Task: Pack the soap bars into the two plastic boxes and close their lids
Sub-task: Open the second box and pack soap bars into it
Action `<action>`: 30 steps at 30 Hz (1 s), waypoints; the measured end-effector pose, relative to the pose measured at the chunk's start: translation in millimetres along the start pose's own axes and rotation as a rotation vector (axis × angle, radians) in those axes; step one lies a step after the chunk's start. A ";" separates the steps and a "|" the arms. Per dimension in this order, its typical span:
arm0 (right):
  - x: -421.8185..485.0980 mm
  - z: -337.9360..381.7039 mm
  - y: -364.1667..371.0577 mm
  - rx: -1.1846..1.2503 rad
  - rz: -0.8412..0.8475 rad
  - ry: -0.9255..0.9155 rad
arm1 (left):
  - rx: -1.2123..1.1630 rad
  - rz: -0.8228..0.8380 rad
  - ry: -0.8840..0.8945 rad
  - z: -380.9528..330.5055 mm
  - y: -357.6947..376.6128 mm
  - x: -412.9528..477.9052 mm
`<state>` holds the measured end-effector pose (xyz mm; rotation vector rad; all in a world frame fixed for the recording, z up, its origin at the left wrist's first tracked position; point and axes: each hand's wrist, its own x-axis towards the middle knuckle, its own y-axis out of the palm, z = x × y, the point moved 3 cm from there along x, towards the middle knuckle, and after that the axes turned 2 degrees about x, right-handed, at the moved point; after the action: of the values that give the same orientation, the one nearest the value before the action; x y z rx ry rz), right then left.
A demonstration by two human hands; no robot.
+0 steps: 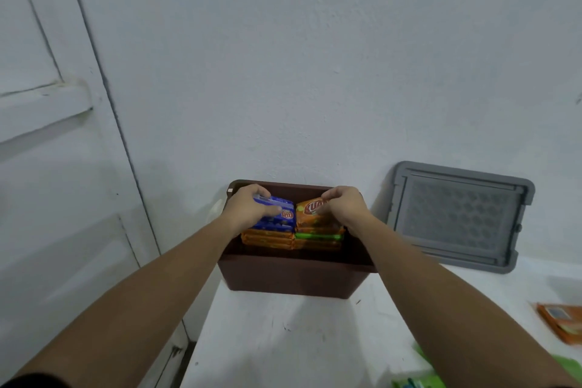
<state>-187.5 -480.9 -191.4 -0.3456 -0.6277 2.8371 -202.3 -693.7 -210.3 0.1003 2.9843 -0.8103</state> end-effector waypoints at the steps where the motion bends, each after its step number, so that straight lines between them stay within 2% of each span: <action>1: -1.1 -0.9 1.5 -0.042 0.020 -0.004 | 0.082 0.004 0.031 -0.3 0.8 -1.0; 4: -4.0 -2.9 6.4 -0.165 0.066 -0.015 | 0.267 -0.039 0.095 -2.5 4.3 -2.4; 7: -6.8 -3.9 9.5 -0.247 0.036 -0.059 | 0.372 -0.075 0.121 -3.5 7.3 -1.2; 13: -7.1 -10.2 16.1 -0.337 -0.014 -0.098 | 0.431 -0.078 0.132 1.2 10.3 -1.1; 30: -11.4 -18.5 19.2 -0.492 0.011 -0.163 | 0.549 0.021 0.142 -1.0 16.9 -3.5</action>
<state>-174.7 -493.7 -214.0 -0.1923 -1.3636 2.7053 -197.6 -678.9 -217.7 0.2130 2.7802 -1.6558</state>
